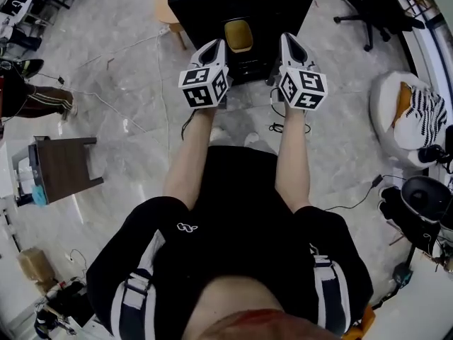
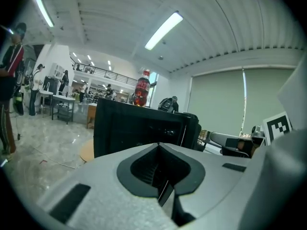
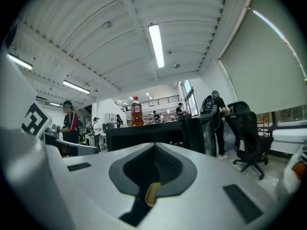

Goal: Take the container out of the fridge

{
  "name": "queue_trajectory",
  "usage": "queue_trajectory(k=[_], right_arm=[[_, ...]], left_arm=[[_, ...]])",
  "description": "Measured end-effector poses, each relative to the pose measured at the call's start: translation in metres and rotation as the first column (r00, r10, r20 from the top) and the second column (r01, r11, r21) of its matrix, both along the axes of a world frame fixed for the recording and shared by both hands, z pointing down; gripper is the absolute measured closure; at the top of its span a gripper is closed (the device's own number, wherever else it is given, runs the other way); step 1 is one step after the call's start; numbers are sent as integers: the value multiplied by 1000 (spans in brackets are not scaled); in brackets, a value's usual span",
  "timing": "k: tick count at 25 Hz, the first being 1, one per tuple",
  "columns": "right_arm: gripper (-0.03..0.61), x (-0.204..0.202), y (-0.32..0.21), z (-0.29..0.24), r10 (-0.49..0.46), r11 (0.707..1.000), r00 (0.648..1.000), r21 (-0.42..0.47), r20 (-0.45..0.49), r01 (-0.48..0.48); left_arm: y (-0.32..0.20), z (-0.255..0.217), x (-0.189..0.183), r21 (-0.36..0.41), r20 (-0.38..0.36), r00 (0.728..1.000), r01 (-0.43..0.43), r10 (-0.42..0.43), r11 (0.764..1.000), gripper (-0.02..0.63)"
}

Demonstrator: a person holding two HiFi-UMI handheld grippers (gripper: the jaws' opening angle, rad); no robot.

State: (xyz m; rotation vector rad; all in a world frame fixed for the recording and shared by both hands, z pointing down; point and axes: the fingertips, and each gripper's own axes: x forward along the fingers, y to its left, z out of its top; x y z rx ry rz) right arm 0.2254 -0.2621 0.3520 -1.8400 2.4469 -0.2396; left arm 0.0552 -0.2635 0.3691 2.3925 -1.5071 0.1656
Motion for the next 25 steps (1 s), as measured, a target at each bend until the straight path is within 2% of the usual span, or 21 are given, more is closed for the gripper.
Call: queue_trajectory(k=[3, 5, 8, 13, 17, 21, 25], right_arm=[[567, -2, -8, 11, -14, 1000, 1000, -21, -18, 13], [566, -9, -12, 23, -29, 999, 997, -47, -75, 26], [566, -21, -11, 46, -73, 994, 985, -96, -154, 58], [566, -31, -7, 98, -142, 973, 978, -204, -150, 110], [566, -53, -24, 133, -193, 958, 967, -244, -167, 149], [566, -75, -28, 166, -278, 931, 937, -299, -213, 208], [566, -93, -41, 196, -357, 905, 888, -344, -290, 251]], left_arm=[[-5, 7, -5, 5, 21, 999, 31, -31, 1000, 604], [-10, 18, -9, 2, 51, 998, 46, -46, 999, 604], [-9, 44, -19, -40, 54, 995, 87, -84, 995, 604], [-5, 80, -20, -111, 57, 992, 115, -109, 987, 604], [-23, 105, -27, -130, 62, 993, 109, -102, 986, 604], [-27, 135, -34, -176, 58, 992, 119, -111, 977, 604], [-37, 159, -41, -205, 41, 990, 139, -133, 969, 604]])
